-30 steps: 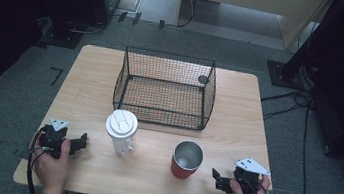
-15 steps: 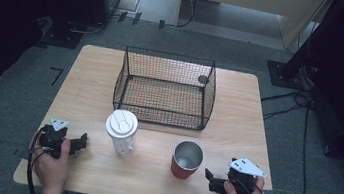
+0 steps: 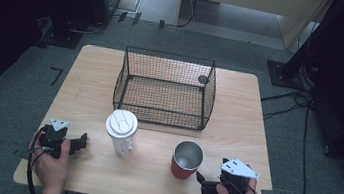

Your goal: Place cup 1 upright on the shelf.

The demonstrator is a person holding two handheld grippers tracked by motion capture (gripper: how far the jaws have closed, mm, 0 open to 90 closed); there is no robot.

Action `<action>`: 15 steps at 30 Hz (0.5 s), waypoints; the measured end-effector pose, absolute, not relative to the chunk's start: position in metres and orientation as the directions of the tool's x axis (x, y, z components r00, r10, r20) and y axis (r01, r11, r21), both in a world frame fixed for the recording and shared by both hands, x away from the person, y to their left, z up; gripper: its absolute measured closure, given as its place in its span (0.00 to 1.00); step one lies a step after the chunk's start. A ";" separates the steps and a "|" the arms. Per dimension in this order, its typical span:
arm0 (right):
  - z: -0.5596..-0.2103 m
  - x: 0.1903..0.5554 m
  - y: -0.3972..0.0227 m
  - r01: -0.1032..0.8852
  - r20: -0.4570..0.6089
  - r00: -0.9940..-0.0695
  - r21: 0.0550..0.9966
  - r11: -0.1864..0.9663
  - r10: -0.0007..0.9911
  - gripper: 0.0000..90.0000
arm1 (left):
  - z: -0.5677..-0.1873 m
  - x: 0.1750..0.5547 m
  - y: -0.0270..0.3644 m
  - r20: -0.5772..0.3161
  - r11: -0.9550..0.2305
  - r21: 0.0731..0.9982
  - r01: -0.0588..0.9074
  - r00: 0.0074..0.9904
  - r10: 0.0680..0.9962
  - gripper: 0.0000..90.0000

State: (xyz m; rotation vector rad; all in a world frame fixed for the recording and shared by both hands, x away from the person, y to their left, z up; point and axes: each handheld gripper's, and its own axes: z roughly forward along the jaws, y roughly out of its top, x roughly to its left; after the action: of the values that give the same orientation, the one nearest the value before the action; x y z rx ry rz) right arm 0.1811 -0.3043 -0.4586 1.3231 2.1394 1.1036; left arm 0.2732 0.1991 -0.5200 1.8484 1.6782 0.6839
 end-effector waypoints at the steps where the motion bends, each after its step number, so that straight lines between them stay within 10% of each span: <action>1: -0.458 0.181 -0.303 0.562 0.072 -0.482 0.790 0.245 0.873 0.00 | -0.520 0.273 0.199 0.008 -0.072 0.693 0.718 0.092 0.996 0.00; 15: -0.454 0.180 -0.284 0.541 0.099 -0.543 0.801 0.258 0.834 0.00 | -0.520 0.273 0.199 0.008 -0.073 0.692 0.718 0.093 0.996 0.00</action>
State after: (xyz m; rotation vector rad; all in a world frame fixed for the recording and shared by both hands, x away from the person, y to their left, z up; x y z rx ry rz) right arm 0.1796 -0.2837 -0.4538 1.2588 2.1905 1.1806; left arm 0.2732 0.1990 -0.5200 1.8477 1.6783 0.6841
